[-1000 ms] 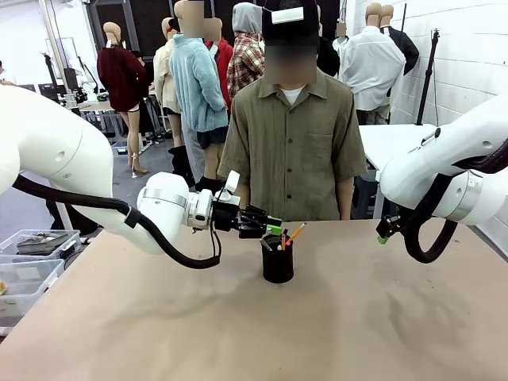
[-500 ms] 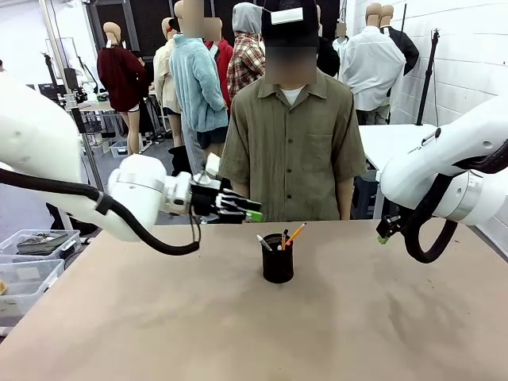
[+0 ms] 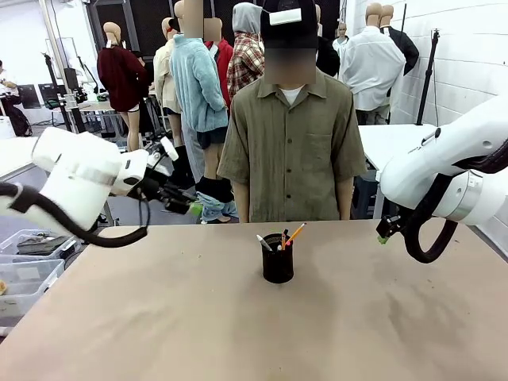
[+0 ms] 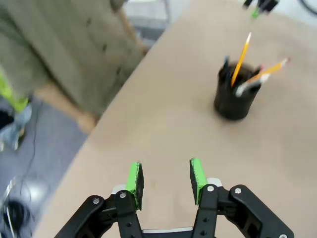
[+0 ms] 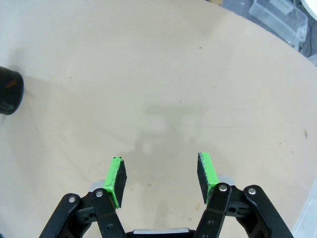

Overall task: Place the pens into the pen holder.
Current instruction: Pick up a writing instrument from the table and place it into the Pen holder.

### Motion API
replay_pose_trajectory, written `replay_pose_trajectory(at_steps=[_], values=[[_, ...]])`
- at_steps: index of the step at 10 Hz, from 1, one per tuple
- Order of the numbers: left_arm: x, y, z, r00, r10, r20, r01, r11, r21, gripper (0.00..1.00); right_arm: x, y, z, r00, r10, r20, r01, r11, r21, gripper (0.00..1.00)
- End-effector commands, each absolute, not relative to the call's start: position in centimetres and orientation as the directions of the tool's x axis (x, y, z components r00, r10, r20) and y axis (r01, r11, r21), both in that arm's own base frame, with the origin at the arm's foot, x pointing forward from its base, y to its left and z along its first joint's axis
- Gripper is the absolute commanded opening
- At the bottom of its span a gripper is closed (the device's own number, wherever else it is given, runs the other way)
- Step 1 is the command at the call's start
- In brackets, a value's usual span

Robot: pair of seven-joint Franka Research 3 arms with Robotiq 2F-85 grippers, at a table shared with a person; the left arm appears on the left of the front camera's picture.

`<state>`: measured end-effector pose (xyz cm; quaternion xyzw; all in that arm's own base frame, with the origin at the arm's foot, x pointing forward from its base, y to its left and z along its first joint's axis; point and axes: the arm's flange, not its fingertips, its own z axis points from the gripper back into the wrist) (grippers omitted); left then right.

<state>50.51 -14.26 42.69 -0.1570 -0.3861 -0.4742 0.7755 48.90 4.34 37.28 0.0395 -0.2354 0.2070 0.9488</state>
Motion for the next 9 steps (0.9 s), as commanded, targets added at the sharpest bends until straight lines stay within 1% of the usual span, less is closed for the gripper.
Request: replay_pose_trajectory(at_steps=[1,3,5,6,8,9], values=[[49.5,-13.1,43.1,0.490,-0.644,0.587,0.805,0.593,-0.021,0.52,48.8,4.1,37.1,0.797,0.375,0.473,-0.421,0.907,-0.009,0.73],[48.3,-11.4,42.8,0.649,-0.609,0.456,0.702,0.710,-0.051,0.52,48.8,4.1,37.1,0.797,0.375,0.473,-0.421,0.907,-0.009,0.73],[46.9,-10.6,42.9,0.697,-0.579,0.424,0.651,0.758,-0.035,0.52,48.8,4.1,37.1,0.797,0.375,0.473,-0.421,0.907,-0.009,0.73],[46.5,-10.4,42.5,0.744,-0.554,0.374,0.606,0.795,-0.027,0.52,48.8,4.1,37.1,0.797,0.375,0.473,-0.421,0.907,-0.009,0.73],[46.0,-10.0,41.8,0.800,-0.488,0.349,0.509,0.860,0.037,0.52,48.8,4.1,37.1,0.797,0.375,0.473,-0.421,0.907,-0.009,0.73],[46.7,-9.7,41.6,0.746,-0.546,0.381,0.594,0.804,-0.012,0.52,48.8,4.1,37.1,0.797,0.375,0.473,-0.421,0.907,-0.009,0.73]])
